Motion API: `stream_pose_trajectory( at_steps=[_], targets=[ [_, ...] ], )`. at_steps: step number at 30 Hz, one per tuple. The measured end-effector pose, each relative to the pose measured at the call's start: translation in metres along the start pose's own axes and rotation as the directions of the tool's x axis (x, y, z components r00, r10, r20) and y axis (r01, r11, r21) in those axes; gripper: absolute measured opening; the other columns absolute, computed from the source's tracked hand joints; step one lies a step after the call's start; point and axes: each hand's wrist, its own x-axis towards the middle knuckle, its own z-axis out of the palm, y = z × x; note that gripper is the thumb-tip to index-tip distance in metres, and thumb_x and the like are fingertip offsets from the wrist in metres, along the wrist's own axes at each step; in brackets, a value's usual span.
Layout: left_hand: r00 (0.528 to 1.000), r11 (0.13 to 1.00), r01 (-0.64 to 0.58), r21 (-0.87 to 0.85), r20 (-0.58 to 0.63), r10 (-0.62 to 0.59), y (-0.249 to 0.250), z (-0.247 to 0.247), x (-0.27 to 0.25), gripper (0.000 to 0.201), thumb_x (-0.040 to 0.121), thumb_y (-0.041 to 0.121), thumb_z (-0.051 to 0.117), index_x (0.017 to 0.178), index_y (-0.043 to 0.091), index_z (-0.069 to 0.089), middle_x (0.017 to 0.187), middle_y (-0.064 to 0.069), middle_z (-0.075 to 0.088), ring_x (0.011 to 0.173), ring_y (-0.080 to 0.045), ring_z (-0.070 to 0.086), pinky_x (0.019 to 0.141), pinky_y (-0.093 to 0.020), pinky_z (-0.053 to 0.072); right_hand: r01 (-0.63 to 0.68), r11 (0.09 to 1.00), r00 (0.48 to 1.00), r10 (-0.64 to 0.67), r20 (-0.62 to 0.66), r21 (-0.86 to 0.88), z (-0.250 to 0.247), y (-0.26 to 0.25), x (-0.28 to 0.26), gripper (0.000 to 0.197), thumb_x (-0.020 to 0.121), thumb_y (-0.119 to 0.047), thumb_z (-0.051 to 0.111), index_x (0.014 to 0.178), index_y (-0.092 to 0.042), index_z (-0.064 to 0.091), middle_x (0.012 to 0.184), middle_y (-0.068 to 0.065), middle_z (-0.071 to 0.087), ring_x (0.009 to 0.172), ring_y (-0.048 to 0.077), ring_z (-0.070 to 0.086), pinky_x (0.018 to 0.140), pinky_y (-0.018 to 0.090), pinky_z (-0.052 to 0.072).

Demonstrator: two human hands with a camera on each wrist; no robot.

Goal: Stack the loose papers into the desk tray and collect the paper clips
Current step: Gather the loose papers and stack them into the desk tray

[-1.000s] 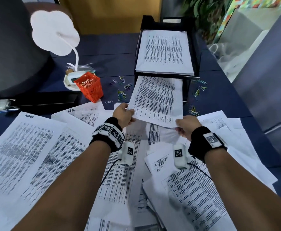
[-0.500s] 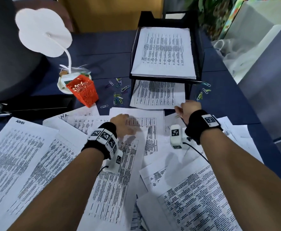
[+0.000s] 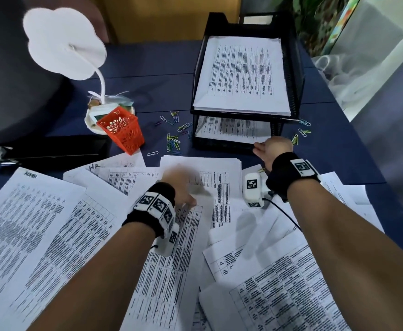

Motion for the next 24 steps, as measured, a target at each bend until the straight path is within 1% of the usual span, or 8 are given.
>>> stream_pose_trajectory(
  at_steps=[2, 3, 5, 7, 9, 18, 22, 24],
  targets=[
    [1.0, 0.997, -0.012, -0.079, -0.016, 0.011, -0.003, 0.002, -0.002, 0.099, 0.067, 0.037, 0.081, 0.148, 0.028, 0.024, 0.159, -0.007, 0.01, 0.142, -0.029, 0.021, 0.113, -0.046, 0.03, 0.015, 0.995, 0.999, -0.011, -0.034, 0.101, 0.005, 0.006, -0.006, 0.043, 0.1, -0.035, 0.04, 0.142, -0.025, 0.037, 0.135, -0.003, 0.048, 0.124, 0.017, 0.046, 0.093, 0.022, 0.04],
    [0.999, 0.99, -0.01, -0.139, -0.034, 0.006, -0.006, 0.004, -0.003, 0.099, 0.067, 0.036, 0.081, 0.148, 0.027, 0.025, 0.159, -0.007, 0.01, 0.143, -0.027, 0.02, 0.114, -0.044, 0.029, -0.02, 0.946, 0.999, 0.035, -0.04, 0.323, 0.011, 0.007, -0.01, 0.038, 0.1, -0.032, 0.043, 0.136, -0.021, 0.045, 0.125, -0.001, 0.054, 0.116, 0.017, 0.052, 0.09, 0.023, 0.042],
    [0.995, 0.976, -0.007, -0.216, -0.097, -0.014, -0.014, 0.007, -0.007, 0.093, 0.07, 0.034, 0.079, 0.147, 0.026, 0.028, 0.159, -0.007, 0.011, 0.143, -0.025, 0.021, 0.114, -0.041, 0.028, -0.206, 0.556, 0.975, 0.186, 0.121, 0.806, 0.016, 0.002, -0.016, 0.018, 0.096, -0.014, 0.048, 0.108, -0.009, 0.059, 0.091, 0.004, 0.059, 0.084, 0.018, 0.059, 0.088, 0.033, 0.051],
    [0.985, 0.977, 0.019, -0.211, -0.162, -0.054, -0.021, 0.009, -0.017, 0.084, 0.075, 0.035, 0.075, 0.145, 0.026, 0.031, 0.158, -0.007, 0.013, 0.143, -0.025, 0.022, 0.115, -0.041, 0.026, -0.221, 0.504, 0.971, 0.194, 0.139, 0.835, 0.027, 0.004, -0.03, 0.017, 0.092, -0.003, 0.049, 0.08, -0.014, 0.054, 0.071, 0.004, 0.051, 0.063, 0.019, 0.051, 0.072, 0.038, 0.056],
    [0.975, 0.974, 0.077, -0.211, -0.189, -0.118, -0.032, 0.011, -0.027, 0.079, 0.076, 0.039, 0.073, 0.144, 0.026, 0.033, 0.157, -0.009, 0.016, 0.143, -0.025, 0.022, 0.115, -0.043, 0.025, -0.236, 0.554, 0.972, 0.132, 0.195, 0.798, 0.037, 0.003, -0.053, 0.013, 0.092, -0.002, 0.051, 0.091, -0.015, 0.053, 0.074, 0.008, 0.054, 0.065, 0.022, 0.051, 0.065, 0.037, 0.051],
    [0.904, 0.887, 0.261, -0.38, -0.228, -0.363, -0.088, 0.024, -0.075, 0.088, 0.071, 0.055, 0.072, 0.14, 0.018, 0.033, 0.136, -0.013, 0.047, 0.126, -0.033, 0.044, 0.102, -0.049, 0.04, -0.191, 0.861, 0.95, 0.042, 0.308, 0.471, 0.082, -0.017, -0.118, 0.051, 0.081, -0.02, 0.059, 0.129, -0.005, 0.051, 0.116, 0.022, 0.062, 0.101, 0.037, 0.064, 0.086, 0.049, 0.055],
    [0.94, 0.782, 0.088, -0.617, -0.209, -0.271, -0.091, 0.024, -0.088, 0.083, 0.078, 0.032, 0.076, 0.144, 0.016, 0.029, 0.137, -0.017, 0.047, 0.122, -0.032, 0.048, 0.098, -0.038, 0.042, -0.361, 0.719, 0.885, 0.063, 0.462, 0.594, 0.082, -0.03, -0.134, 0.059, 0.086, 0.003, 0.058, 0.139, -0.004, 0.032, 0.104, 0.018, 0.049, 0.067, 0.025, 0.053, 0.049, 0.023, 0.05],
    [0.944, 0.709, 0.018, -0.705, -0.223, -0.245, -0.092, 0.023, -0.091, 0.077, 0.08, 0.023, 0.075, 0.143, 0.017, 0.031, 0.128, -0.015, 0.051, 0.112, -0.028, 0.052, 0.092, -0.032, 0.042, -0.325, 0.756, 0.884, 0.029, 0.467, 0.569, 0.086, -0.031, -0.138, 0.066, 0.085, 0.001, 0.062, 0.141, 0.0, 0.028, 0.096, 0.017, 0.049, 0.059, 0.019, 0.049, 0.049, 0.025, 0.044]
  ],
)
